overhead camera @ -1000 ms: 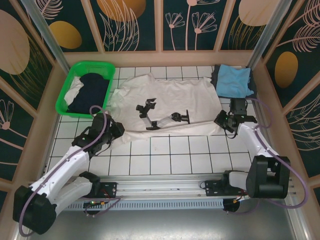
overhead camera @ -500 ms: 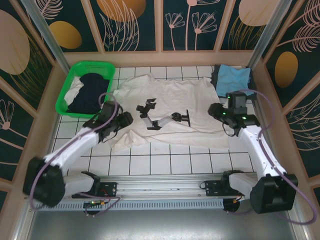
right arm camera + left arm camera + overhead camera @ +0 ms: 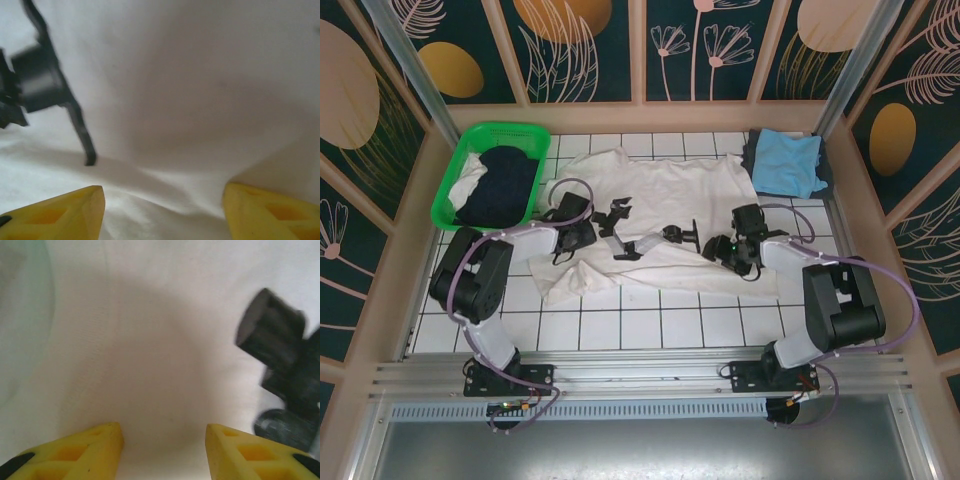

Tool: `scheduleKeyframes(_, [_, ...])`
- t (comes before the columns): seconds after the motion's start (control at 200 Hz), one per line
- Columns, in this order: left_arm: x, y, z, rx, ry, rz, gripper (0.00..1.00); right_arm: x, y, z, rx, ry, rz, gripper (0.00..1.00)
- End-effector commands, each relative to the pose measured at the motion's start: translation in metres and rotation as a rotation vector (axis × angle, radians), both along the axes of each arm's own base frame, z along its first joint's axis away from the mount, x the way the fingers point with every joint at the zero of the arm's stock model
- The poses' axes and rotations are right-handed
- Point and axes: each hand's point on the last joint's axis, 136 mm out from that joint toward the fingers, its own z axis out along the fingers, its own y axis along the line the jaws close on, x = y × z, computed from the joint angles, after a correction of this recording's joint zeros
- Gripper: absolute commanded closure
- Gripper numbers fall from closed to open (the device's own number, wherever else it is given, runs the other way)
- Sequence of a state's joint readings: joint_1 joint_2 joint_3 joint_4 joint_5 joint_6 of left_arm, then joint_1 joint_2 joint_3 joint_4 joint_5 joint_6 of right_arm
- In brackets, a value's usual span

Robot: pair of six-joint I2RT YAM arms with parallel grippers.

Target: Fold and stack the t-shirts

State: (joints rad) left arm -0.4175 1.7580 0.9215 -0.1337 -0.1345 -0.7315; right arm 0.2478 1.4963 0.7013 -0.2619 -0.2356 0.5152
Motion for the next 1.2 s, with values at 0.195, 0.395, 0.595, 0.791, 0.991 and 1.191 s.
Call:
scheduleKeyframes(0.195, [-0.079, 0.041, -0.027, 0.060, 0.156, 0.060, 0.51, -0.059, -0.004, -0.017, 0.045, 0.088, -0.082, 0.30])
scheduleKeyframes(0.395, [-0.067, 0.041, 0.013, 0.056, 0.068, 0.045, 0.44, -0.060, -0.009, 0.010, 0.028, 0.018, -0.093, 0.29])
scheduleKeyframes(0.595, [-0.068, 0.031, 0.058, 0.015, 0.000, -0.017, 0.39, -0.049, -0.038, 0.051, -0.126, -0.043, -0.149, 0.23])
scheduleKeyframes(0.791, [-0.119, 0.020, 0.058, -0.042, 0.027, -0.040, 0.39, -0.063, -0.056, 0.068, -0.085, -0.064, -0.336, 0.02])
scheduleKeyframes(0.991, [-0.164, 0.006, 0.056, -0.032, 0.068, -0.071, 0.41, -0.082, -0.092, 0.058, -0.032, -0.064, -0.668, 0.01])
scheduleKeyframes(1.191, [-0.184, -0.016, 0.052, -0.066, 0.069, -0.160, 0.46, -0.103, -0.107, 0.029, -0.031, 0.037, -0.844, 0.01])
